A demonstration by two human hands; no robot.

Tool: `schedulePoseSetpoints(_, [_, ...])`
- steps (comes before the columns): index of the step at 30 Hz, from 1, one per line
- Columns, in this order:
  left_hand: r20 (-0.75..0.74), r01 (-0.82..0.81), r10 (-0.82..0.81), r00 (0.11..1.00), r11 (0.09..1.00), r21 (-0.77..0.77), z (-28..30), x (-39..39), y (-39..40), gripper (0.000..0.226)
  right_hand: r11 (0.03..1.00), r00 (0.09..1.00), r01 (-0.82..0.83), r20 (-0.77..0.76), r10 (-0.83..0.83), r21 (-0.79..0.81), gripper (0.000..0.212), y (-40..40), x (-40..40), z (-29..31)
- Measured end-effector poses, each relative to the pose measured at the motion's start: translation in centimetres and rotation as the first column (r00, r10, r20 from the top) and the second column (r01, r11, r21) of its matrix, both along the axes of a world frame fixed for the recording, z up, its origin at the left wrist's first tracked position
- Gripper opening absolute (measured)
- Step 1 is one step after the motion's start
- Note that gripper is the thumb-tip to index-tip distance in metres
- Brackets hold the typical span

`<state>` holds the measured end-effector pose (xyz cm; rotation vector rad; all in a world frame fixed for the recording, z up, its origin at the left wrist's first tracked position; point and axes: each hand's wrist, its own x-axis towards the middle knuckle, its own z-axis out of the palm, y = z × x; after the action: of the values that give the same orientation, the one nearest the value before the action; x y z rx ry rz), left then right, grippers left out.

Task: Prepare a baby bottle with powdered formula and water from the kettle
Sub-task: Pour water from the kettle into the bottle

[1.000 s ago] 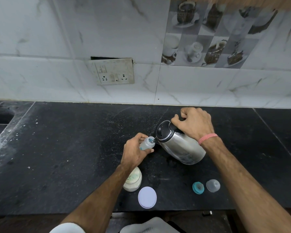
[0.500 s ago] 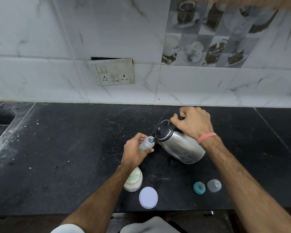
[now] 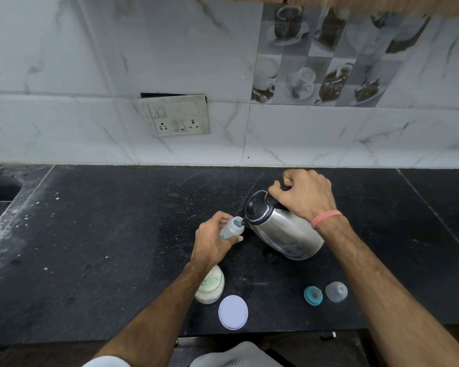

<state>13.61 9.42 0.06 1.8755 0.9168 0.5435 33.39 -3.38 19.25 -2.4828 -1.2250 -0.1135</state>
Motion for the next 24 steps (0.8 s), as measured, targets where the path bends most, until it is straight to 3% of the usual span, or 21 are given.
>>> schedulePoseSetpoints(24, [-0.005,0.018,-0.017,1.0,1.0,0.009,0.1,-0.02,-0.07,0.061,1.0,1.0,-0.002,0.004,0.002,0.01,0.05,-0.21,0.56,-0.33])
